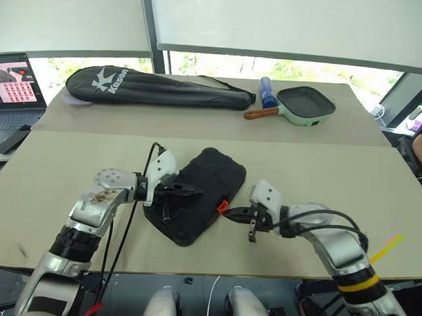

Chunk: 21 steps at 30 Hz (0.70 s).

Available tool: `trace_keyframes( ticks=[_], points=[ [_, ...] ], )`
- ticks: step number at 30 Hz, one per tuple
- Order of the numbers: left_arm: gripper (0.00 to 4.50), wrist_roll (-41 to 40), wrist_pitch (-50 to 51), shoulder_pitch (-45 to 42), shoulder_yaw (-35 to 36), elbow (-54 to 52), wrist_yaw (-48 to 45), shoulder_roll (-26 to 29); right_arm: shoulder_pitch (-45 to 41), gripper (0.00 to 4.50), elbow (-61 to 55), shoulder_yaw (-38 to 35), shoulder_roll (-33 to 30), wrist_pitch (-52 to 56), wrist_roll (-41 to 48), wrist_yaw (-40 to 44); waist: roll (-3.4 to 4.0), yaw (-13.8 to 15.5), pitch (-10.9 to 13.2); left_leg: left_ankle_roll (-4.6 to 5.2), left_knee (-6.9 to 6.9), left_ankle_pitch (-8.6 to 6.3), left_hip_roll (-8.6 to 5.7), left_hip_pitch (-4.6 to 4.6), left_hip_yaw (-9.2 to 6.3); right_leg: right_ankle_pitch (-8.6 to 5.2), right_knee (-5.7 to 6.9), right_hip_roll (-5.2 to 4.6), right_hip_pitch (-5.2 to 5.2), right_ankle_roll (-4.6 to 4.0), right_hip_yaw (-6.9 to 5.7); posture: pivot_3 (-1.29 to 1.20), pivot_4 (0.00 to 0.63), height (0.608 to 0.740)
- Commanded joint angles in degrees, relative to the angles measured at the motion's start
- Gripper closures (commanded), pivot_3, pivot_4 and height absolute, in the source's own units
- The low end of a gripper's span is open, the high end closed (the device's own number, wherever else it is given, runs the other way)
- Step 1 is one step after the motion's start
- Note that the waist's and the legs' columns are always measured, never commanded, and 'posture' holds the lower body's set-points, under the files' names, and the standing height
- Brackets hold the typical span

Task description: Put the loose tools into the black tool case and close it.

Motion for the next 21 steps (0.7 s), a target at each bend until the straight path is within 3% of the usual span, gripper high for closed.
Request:
trace_keyframes(
  ticks=[1,4,9,11,13,15,17,21],
  points=[
    [3.05,-2.44,-2.49,5.65,5.89,-1.55,0.08,2.06,5.49,3.33,-3.3,-6.08,-5.96,-1.98,3.24,3.8,0.0,0.09,0.01,0.0,-0.05,0.0,-0.01,-0.02,0.01,0.0,-0.01,-0.04,-0.04,0.0,0.0,0.0,0.15,0.74],
    [1.95,-3.32,-3.17,9.4,10.62,-3.26,1.54,4.35,8.32,2.31,-2.72,-8.68,-8.29,-7.36,2.31,4.19,0.0,-0.15,0.01,0.0,-0.16,0.0,-0.02,-0.22,0.04,0.0,-0.09,-0.08,-0.28,0.0,0.0,0.0,0.15,0.74],
    [0.13,0.13,-13.32,23.15,21.57,-1.3,2.87,9.68,10.55,0.57,5.22,-15.85,-6.59,-28.68,3.03,6.77,-0.04,-0.38,0.06,0.0,-0.26,-0.01,0.04,-0.25,0.07,0.0,-0.04,-0.05,-0.5,-0.03,0.05,0.0,0.15,0.74],
    [0.0,1.1,-16.86,28.4,24.34,-0.98,3.82,10.29,11.0,0.14,7.71,-16.16,-8.12,-30.74,3.68,10.24,0.11,-0.15,0.05,0.0,-0.26,-0.01,0.03,-0.17,0.08,-0.01,-0.05,-0.11,-0.42,-0.04,0.03,0.0,0.15,0.74],
    [0.0,2.37,-21.77,33.16,26.6,-0.36,4.43,10.21,10.81,0.14,9.74,-17.7,-7.81,-30.94,6.84,12.61,0.25,-0.02,0.13,0.0,-0.26,-0.01,0.03,-0.12,0.16,-0.02,-0.06,-0.24,-0.38,-0.04,0.04,0.0,0.15,0.74],
    [0.0,2.52,-23.14,35.8,28.48,-0.65,6.65,9.38,10.41,0.14,11.88,-18.82,-7.11,-32.74,8.34,13.67,-0.09,0.14,0.4,0.0,-0.26,-0.01,0.01,-0.25,0.27,-0.03,-0.1,-0.37,-0.49,-0.02,0.05,0.0,0.15,0.74],
    [0.0,2.03,-23.09,37.0,29.26,-1.17,8.33,8.5,10.46,0.14,13.73,-18.86,-7.13,-35.15,7.49,14.18,-0.46,1.12,0.52,-0.01,-0.22,0.0,0.03,-0.32,0.23,-0.02,-0.1,-0.42,-0.51,-0.01,-0.07,0.0,0.15,0.74],
    [0.0,1.13,-23.21,38.22,30.14,-3.27,11.18,6.96,10.46,0.14,17.25,-19.21,-6.43,-39.72,5.74,13.2,-0.5,1.72,0.51,-0.02,-0.21,0.0,0.06,-0.32,0.25,0.01,-0.15,-0.51,-0.5,-0.03,-0.1,0.0,0.15,0.74]
  ],
)
